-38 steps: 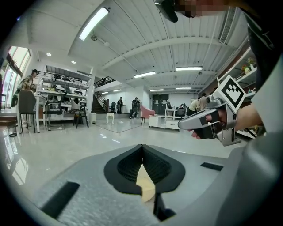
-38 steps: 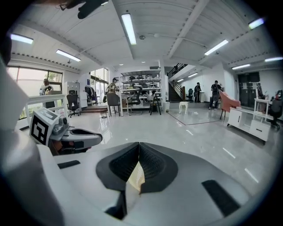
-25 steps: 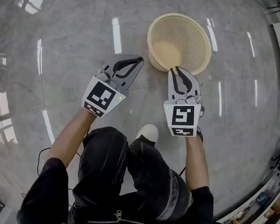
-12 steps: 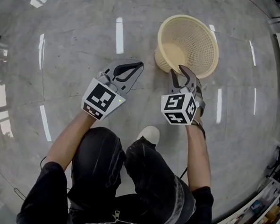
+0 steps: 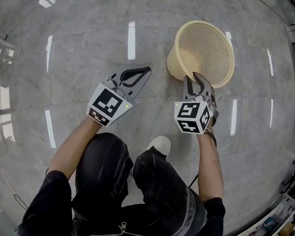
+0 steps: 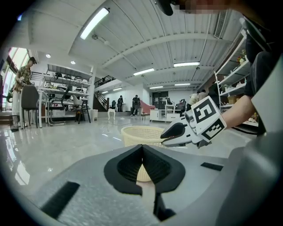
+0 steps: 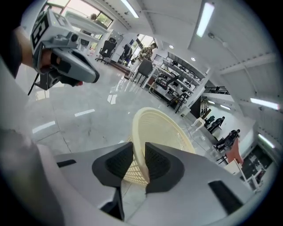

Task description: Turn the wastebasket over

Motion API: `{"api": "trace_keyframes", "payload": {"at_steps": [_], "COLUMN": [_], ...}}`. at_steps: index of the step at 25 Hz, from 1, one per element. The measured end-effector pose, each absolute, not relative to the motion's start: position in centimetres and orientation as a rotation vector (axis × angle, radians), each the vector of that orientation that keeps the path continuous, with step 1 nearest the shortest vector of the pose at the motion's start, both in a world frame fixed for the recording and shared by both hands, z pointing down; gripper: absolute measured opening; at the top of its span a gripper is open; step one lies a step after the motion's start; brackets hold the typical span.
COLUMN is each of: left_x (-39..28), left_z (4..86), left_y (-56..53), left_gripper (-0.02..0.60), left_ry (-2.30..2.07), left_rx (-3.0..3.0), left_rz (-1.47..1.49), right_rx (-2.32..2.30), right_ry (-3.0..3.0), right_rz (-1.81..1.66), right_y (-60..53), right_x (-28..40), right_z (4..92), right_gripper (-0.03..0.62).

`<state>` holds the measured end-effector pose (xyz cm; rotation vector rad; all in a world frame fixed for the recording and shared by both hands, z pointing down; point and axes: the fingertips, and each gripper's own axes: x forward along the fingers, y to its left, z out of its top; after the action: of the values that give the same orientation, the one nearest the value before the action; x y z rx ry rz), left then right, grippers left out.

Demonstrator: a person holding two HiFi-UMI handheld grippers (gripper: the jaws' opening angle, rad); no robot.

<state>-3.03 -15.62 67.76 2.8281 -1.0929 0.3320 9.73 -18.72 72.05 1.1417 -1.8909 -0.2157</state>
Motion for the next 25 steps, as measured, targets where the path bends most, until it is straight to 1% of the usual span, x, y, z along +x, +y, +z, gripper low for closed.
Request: {"api": "trace_keyframes", "payload": {"at_steps": [5, 7, 9, 11, 13, 18, 22, 25], "left_x": [-4.3, -5.0, -5.8, -6.8, -8.0, -9.9, -10.8, -11.5], "left_z": [68.0, 68.3, 68.8, 69.6, 70.9, 74.4, 76.4, 77.9], "left_y": [-16.4, -16.8, -17.2, -17.6, -18.2, -18.7, -17.4, -16.2], "left_gripper": [0.006, 0.006, 0.006, 0.006, 0.006, 0.007, 0.008, 0.009], "left_ry": [-1.139, -1.165, -1.194, -1.229, -1.266, -1.310, -1.332, -1.320], "left_rx": [2.796, 2.777, 2.757, 2.729, 2.689, 2.608, 2.564, 2.488], "left_rz": [0.330, 0.328, 0.339, 0.360, 0.385, 0.451, 0.488, 0.441], "right_rx": [1.255, 1.299, 1.347, 1.410, 1.438, 1.411, 1.366, 1.311], "right_ry": [-2.085, -2.183, -2.277, -2.327, -2.294, -2.167, -2.090, -2.042], "right_rz": [-0.012, 0.119, 0.290, 0.508, 0.615, 0.481, 0.298, 0.189], "right_y": [-18.8, -18.9, -18.9, -18.9, -18.7, -17.4, -17.1, -17.0], "right_x": [8.4, 8.1, 8.1, 8.9, 10.2, 12.1, 11.7, 11.2], "right_z": [69.6, 68.8, 68.3, 68.8, 70.3, 72.8, 72.8, 72.7], "right_gripper": [0.083, 0.078, 0.059, 0.055, 0.052, 0.049, 0.049, 0.055]}}
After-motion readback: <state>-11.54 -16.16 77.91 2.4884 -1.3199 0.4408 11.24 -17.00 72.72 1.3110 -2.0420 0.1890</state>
